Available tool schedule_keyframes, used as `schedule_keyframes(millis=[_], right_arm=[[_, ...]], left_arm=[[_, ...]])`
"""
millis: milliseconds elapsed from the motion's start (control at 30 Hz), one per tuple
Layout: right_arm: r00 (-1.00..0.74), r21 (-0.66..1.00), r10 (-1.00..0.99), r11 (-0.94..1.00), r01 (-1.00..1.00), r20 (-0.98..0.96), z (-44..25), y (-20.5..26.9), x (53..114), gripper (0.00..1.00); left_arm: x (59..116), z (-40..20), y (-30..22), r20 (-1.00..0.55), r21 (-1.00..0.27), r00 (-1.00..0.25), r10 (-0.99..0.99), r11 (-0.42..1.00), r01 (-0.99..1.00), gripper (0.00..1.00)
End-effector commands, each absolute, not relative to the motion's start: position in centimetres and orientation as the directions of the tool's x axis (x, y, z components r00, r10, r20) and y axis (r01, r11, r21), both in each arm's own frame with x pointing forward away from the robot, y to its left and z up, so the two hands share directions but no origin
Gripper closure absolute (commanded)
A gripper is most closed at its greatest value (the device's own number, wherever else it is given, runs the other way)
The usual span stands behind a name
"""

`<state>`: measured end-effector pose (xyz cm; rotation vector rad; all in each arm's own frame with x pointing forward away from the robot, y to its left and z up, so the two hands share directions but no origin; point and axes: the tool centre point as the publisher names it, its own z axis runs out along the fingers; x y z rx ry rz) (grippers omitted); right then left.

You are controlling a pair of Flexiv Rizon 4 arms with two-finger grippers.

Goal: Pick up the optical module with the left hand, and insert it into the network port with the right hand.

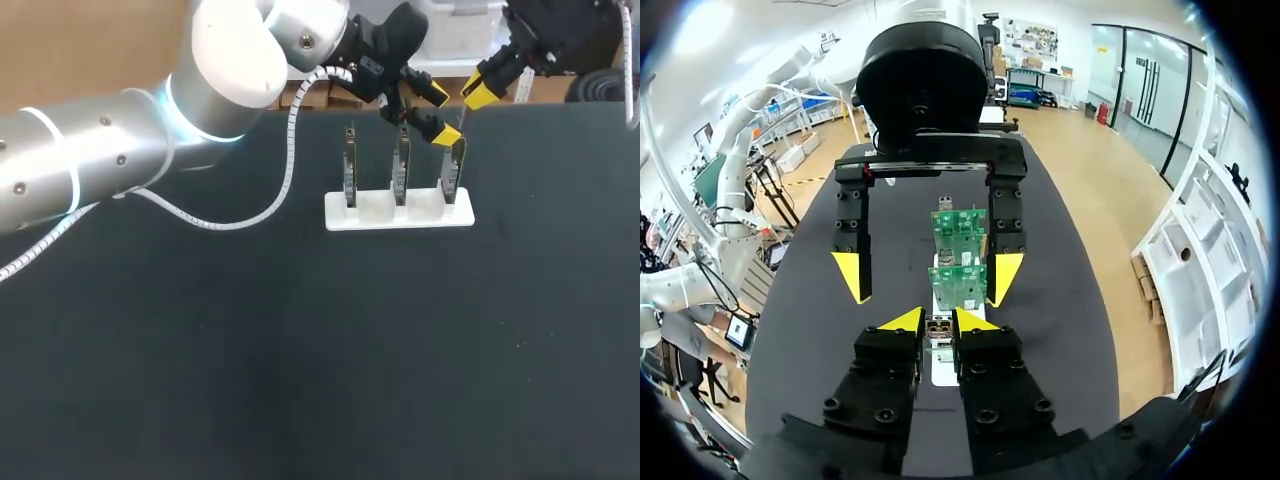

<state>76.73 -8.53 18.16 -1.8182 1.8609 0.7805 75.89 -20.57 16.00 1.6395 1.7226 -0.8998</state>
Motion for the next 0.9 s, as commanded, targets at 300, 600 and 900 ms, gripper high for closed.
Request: schedule_keyframes(millis=[300, 600, 900], right_arm=[[-0.052, 0.1, -0.762, -0.016, -0.995, -0.645, 18.04, -8.65, 76.48, 1.0], [-0.046, 0.103, -0.766, -0.027, -0.994, -0.641, 17.78, -8.43, 76.47, 1.0], [-0.039, 0.103, -0.772, -0.035, -0.994, -0.635, 17.57, -8.54, 76.65, 1.0]], left_arm=[[76.09, 16.02, -20.65, -0.796, -0.077, -0.067, 0.601, 0.009, 0.997, 0.0], [76.09, 16.02, -20.65, -0.796, -0.077, -0.067, 0.601, 0.009, 0.997, 0.0], [76.09, 16.02, -20.65, -0.796, -0.077, -0.067, 0.601, 0.009, 0.997, 0.0]])
